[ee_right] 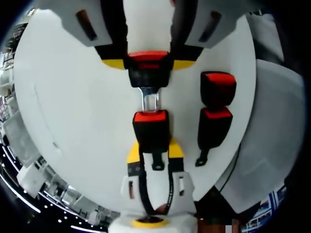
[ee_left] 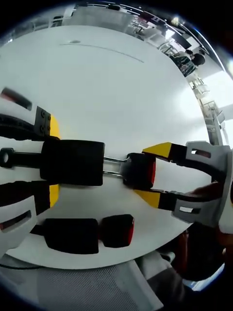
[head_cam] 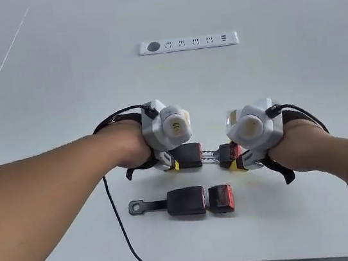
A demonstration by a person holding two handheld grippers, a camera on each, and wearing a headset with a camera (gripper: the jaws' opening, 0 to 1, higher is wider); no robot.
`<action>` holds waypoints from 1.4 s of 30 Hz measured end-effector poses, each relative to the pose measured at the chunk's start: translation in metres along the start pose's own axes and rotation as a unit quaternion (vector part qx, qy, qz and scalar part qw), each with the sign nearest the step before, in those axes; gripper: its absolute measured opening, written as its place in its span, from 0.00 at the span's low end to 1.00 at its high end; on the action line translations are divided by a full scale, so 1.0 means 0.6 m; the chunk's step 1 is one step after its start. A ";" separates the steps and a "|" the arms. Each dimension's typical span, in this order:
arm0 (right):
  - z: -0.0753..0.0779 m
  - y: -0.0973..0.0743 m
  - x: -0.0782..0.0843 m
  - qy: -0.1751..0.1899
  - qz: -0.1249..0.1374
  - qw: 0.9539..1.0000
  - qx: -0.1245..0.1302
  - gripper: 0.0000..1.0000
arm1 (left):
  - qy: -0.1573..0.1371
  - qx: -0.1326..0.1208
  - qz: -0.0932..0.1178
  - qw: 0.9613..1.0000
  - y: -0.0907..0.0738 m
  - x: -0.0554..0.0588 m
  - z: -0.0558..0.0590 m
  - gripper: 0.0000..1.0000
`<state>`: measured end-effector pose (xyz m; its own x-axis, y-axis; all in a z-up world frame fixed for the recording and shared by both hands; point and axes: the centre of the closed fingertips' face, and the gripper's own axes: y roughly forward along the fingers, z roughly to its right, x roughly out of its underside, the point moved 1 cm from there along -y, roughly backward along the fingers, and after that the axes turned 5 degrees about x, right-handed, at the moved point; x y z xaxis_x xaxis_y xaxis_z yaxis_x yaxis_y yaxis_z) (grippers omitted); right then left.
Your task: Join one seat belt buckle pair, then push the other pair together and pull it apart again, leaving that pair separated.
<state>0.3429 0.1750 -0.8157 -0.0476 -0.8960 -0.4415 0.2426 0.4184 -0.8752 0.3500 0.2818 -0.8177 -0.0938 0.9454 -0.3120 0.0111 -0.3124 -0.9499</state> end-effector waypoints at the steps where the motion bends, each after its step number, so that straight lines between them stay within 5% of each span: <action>1: 0.001 0.001 -0.001 0.001 0.001 1.000 -0.001 0.33 | 0.000 0.000 0.001 1.000 0.000 0.000 0.001 0.31; 10: 0.000 0.008 -0.021 -0.005 0.014 1.000 -0.001 0.32 | 0.007 0.004 -0.002 1.000 0.001 -0.001 0.002 0.31; 11: 0.002 0.008 -0.014 -0.006 -0.002 1.000 0.001 0.32 | 0.006 0.004 -0.003 1.000 0.000 -0.001 0.002 0.31; 42: 0.005 0.026 -0.046 -0.026 -0.010 1.000 -0.009 0.29 | 0.005 0.015 -0.002 1.000 0.001 0.000 0.002 0.30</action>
<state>0.3506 0.2057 -0.8165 -0.0008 -0.9104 -0.4137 0.2254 0.4029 -0.8871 0.3490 0.2814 -0.8185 -0.0829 0.9474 -0.3091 -0.0195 -0.3116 -0.9500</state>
